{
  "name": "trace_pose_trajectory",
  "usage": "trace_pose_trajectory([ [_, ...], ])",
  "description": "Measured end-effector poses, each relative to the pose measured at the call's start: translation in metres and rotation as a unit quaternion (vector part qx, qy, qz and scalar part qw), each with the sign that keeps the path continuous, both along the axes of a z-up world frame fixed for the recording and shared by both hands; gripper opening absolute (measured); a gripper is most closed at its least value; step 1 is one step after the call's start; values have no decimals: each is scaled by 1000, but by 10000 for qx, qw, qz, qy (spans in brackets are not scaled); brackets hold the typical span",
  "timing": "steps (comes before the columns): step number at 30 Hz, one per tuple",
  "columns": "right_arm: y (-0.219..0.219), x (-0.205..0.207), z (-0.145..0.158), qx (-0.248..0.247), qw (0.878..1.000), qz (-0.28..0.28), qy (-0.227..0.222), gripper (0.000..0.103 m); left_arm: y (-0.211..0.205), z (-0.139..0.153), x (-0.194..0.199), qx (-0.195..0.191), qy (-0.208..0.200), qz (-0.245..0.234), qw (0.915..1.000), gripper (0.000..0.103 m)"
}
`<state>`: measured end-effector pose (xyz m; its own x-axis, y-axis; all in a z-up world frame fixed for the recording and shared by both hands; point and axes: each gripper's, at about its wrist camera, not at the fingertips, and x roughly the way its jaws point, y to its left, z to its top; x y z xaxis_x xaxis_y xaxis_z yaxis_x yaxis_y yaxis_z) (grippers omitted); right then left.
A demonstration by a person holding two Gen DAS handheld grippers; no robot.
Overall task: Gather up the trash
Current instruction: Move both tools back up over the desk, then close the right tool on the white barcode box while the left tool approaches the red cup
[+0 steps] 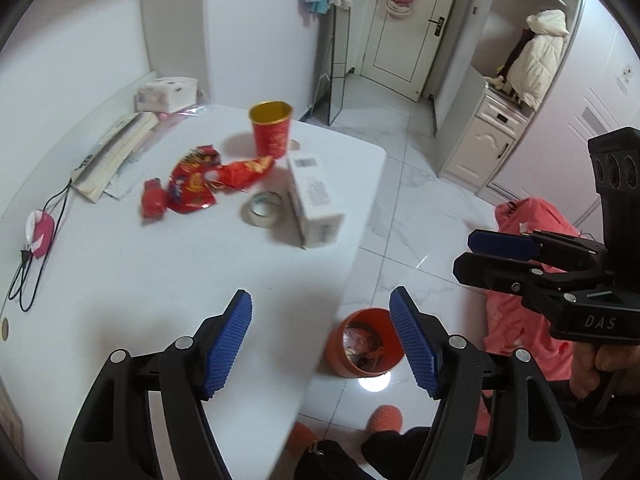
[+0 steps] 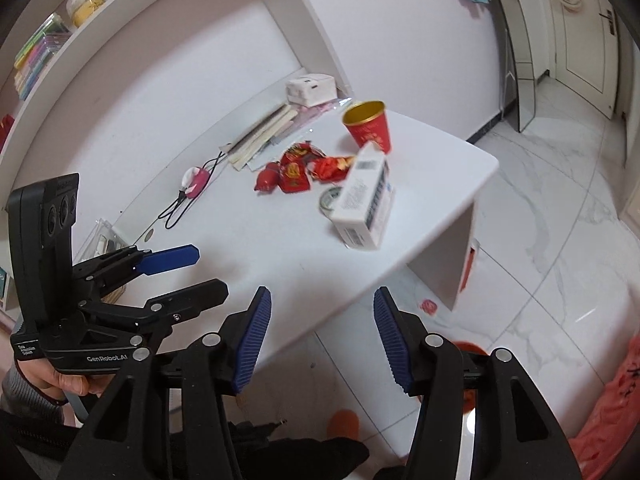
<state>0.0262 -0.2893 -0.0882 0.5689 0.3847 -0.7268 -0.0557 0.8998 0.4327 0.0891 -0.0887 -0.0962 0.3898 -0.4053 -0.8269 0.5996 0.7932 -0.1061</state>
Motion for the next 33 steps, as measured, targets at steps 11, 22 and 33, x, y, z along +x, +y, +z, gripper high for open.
trace_pose_trajectory([
  [11, 25, 61, -11, -177, 9998, -69, 82, 54, 15, -11, 49, 59, 139, -3, 9999, 72],
  [22, 27, 121, -63, -695, 9955, -472, 433, 61, 12, -35, 88, 137, 345, -209, 9991, 72],
  [33, 33, 153, -101, -792, 9920, -633, 757, 61, 8, -46, 114, 166, 374, -492, 9979, 72],
])
